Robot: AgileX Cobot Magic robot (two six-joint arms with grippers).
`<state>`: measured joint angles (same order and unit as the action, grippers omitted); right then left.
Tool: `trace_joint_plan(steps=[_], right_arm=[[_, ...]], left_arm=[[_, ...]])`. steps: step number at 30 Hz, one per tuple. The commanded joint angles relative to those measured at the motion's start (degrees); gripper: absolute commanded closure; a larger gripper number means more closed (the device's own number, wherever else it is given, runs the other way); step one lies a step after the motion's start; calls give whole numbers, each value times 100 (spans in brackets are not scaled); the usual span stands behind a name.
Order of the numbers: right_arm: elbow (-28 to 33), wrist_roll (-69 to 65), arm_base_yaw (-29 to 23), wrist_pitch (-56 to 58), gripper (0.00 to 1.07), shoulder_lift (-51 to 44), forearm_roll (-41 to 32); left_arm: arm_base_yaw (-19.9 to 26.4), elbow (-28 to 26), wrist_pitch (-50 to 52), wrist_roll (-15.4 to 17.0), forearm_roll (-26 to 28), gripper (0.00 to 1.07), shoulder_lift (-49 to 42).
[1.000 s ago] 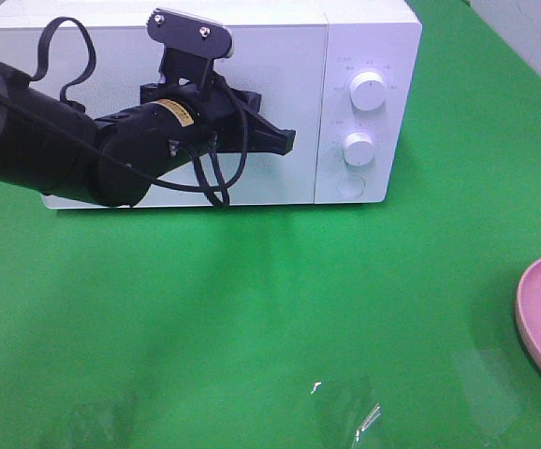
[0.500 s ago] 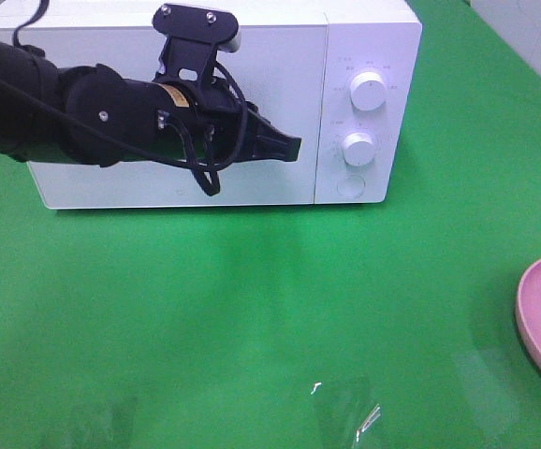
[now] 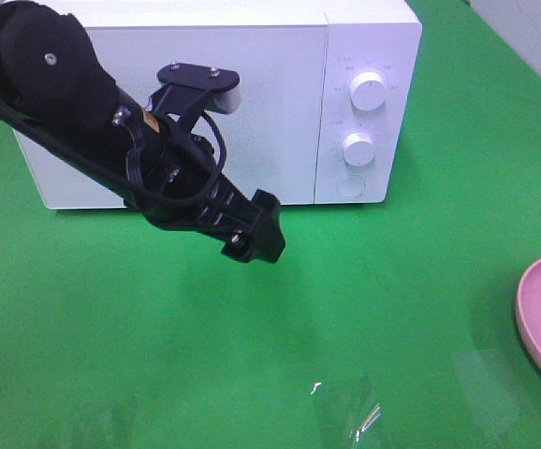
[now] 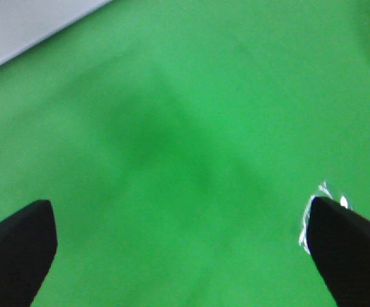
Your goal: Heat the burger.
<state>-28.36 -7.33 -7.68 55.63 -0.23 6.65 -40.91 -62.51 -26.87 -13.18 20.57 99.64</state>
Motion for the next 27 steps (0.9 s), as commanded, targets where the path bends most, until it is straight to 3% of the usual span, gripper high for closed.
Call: trace_joint_plan(steps=[1, 6, 9, 12, 13, 16, 18, 21, 22, 23, 25, 26, 27], right_arm=[[6, 97, 40, -40, 32, -160, 17], [6, 97, 40, -40, 32, -160, 17], [6, 97, 40, -40, 32, -160, 17], [6, 97, 40, -40, 32, -160, 17], [6, 97, 40, -40, 32, -160, 17], [6, 97, 40, -40, 32, -160, 17], [6, 97, 40, -40, 32, -160, 17], [6, 97, 40, -40, 32, -160, 17], [6, 97, 40, -40, 32, -160, 17], [6, 97, 40, -40, 32, -160, 17], [6, 97, 40, -40, 32, -160, 17], [6, 97, 40, -40, 32, -160, 17], [6, 97, 40, -40, 32, -160, 17]], left_arm=[[-23, 0, -1031, -11, 23, 8, -138], [-6, 0, -1730, 57, -201, 8, -258], [281, 0, -2286, 355, -447, 8, -413], [527, -6, -2590, 395, -498, 8, -504], [848, -6, -2922, 390, -504, 8, -630], [1157, -6, -3157, 378, -516, 8, -802], [1942, -6, -3501, 332, -561, 8, -1232], [2172, -6, -3564, 332, -573, 8, -1341], [2653, -6, -3759, 327, -602, 8, -1564], [2653, -6, -3759, 327, -602, 8, -1564], [3461, -6, -4062, 178, -733, 8, -1942], [3461, -6, -4062, 178, -733, 8, -1942], [3862, -6, -4177, 109, -808, 8, -2131]])
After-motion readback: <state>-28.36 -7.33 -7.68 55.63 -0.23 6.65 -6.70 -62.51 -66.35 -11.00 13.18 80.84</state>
